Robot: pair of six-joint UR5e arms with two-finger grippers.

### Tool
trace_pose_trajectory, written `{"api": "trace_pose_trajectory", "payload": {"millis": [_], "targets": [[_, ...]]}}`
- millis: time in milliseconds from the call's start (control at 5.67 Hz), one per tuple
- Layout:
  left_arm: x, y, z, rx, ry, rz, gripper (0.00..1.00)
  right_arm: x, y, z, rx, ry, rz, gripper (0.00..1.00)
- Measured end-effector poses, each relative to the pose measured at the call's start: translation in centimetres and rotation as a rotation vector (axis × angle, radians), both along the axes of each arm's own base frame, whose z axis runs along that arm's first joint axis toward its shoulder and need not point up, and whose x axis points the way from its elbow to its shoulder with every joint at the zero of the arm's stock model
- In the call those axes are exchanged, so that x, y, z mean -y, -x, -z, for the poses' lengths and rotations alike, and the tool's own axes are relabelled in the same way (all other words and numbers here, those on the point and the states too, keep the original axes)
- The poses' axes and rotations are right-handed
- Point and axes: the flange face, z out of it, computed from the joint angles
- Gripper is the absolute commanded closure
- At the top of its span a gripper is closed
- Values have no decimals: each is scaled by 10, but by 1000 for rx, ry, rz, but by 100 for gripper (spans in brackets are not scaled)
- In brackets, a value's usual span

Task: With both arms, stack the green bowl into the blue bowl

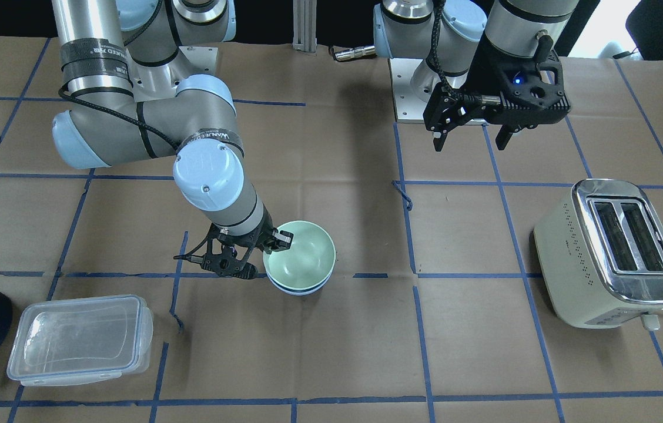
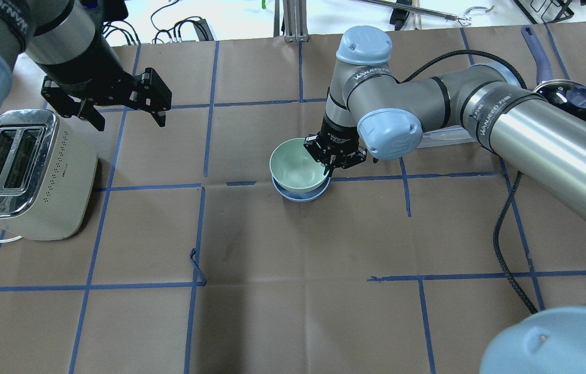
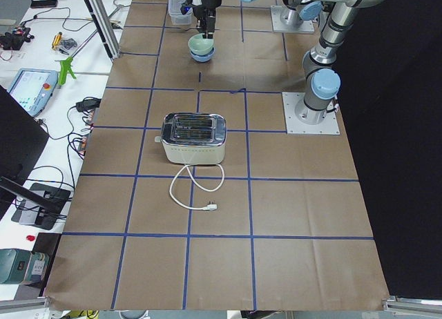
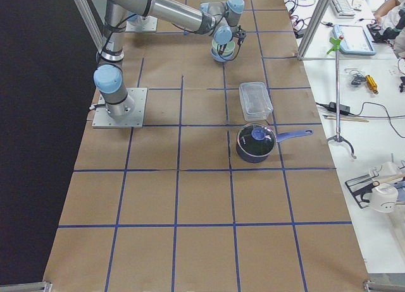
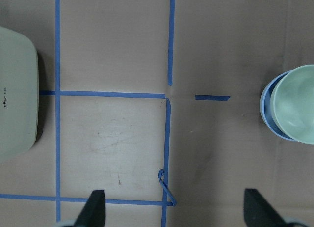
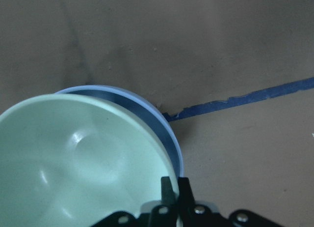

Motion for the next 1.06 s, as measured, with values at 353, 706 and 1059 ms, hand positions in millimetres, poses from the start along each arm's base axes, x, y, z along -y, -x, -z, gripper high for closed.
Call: {"api": "trace_pose_trajectory", "payload": {"millis": [353, 706, 1059], "targets": [[0, 0, 0, -5, 0, 0, 1, 3, 0, -5, 4, 11, -4, 0], [0, 1, 0, -9, 0, 1, 1, 18, 7, -53, 20, 45, 12, 0], [-1, 2, -1, -9, 1, 1, 1, 5, 50, -127, 4, 4, -12, 0]]}}
